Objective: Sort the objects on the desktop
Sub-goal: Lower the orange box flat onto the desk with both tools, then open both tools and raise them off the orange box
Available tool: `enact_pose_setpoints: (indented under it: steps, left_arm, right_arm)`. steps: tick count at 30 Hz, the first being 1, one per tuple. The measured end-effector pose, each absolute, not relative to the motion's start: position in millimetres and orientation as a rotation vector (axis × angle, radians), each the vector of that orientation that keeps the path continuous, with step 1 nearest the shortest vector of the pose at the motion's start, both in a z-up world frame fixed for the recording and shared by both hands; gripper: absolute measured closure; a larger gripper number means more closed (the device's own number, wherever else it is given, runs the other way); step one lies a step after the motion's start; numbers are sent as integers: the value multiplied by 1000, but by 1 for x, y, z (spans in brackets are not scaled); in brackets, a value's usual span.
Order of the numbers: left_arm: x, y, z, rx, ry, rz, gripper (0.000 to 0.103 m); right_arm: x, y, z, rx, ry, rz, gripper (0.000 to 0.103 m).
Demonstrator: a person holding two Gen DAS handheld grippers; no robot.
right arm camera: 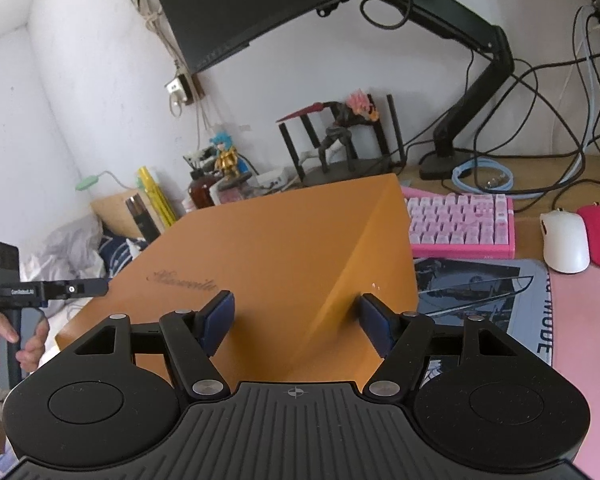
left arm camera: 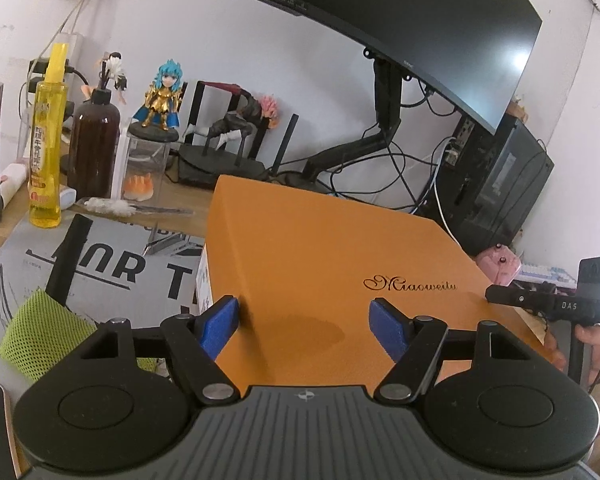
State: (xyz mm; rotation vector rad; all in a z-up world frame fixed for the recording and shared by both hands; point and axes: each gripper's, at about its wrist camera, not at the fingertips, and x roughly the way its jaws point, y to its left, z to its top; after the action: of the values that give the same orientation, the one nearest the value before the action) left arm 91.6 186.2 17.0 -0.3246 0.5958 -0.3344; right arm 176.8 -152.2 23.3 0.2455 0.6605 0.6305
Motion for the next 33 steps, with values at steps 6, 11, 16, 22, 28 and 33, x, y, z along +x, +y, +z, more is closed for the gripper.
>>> enact_pose_setpoints:
  steps: [6, 11, 16, 22, 28, 33]
  left_arm:
    - [91, 186, 9, -329, 604, -335, 25]
    - [92, 186, 4, -342, 613, -333, 24]
    - [89, 189, -1, -366, 596, -340, 24]
    - [88, 192, -8, -412, 579, -342, 22]
    - [85, 188, -5, -385, 554, -323, 21]
    - [76, 183, 3, -355, 516, -273, 14]
  right_arm:
    - [179, -155, 11, 269, 675, 631, 32]
    - [178, -154, 7, 271, 674, 629, 32]
    - [177, -156, 6, 268, 671, 629, 32]
    - [174, -156, 7, 264, 653, 618, 32]
    - [168, -154, 13, 249, 615, 588, 31]
    - [160, -158, 22, 248, 573, 567, 22]
